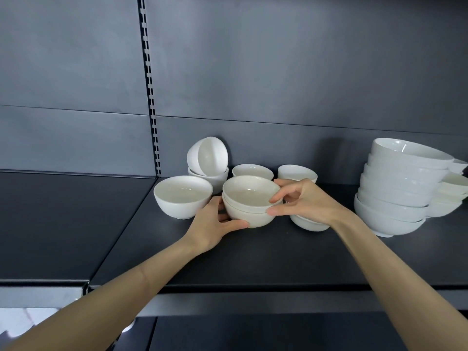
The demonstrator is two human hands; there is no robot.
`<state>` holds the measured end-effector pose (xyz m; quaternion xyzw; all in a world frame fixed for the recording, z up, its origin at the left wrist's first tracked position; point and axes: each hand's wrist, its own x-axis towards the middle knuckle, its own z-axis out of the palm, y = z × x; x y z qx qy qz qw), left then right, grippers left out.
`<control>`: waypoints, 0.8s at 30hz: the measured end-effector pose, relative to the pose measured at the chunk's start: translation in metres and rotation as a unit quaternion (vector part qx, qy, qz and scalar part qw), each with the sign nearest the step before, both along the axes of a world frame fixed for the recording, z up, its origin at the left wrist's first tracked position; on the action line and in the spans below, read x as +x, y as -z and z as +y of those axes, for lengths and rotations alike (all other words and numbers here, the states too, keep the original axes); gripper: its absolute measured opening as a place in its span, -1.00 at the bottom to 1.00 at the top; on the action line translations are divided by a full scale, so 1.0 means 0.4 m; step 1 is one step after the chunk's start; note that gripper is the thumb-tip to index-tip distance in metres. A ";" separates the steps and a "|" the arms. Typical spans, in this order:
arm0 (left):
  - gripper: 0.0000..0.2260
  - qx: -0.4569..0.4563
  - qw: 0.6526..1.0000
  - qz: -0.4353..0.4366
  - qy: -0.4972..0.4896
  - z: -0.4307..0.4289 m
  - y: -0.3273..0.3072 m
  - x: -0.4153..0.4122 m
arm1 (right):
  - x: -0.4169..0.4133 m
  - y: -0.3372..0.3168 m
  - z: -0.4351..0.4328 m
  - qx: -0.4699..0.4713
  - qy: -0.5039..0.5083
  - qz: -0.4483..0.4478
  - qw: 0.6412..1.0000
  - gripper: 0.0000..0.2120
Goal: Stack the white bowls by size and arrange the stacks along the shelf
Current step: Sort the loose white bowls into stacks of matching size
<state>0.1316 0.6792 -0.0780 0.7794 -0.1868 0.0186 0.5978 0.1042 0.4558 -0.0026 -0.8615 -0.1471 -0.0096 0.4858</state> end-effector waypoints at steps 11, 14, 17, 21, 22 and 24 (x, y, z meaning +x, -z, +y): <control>-0.61 0.005 1.000 -0.011 -0.008 0.049 -0.022 -0.073 | -0.022 0.028 0.038 -0.018 0.036 0.015 0.999 -0.15; -0.60 0.015 1.000 -0.012 -0.019 0.078 -0.026 -0.094 | -0.043 0.039 0.059 0.002 0.023 0.006 1.000 -0.18; -0.65 0.030 0.999 -0.030 -0.024 0.103 -0.027 -0.115 | -0.063 0.045 0.077 -0.003 0.026 0.006 1.000 0.01; -0.69 0.074 0.995 -0.045 -0.039 0.138 -0.019 -0.130 | -0.083 0.056 0.103 -0.004 0.022 0.015 1.000 0.24; -0.70 0.089 0.993 -0.051 -0.062 0.146 -0.016 -0.135 | -0.084 0.062 0.107 -0.002 0.017 0.017 1.000 0.25; -0.74 0.108 0.981 -0.079 -0.141 0.164 -0.014 -0.145 | -0.090 0.068 0.116 0.010 0.018 0.017 1.000 0.19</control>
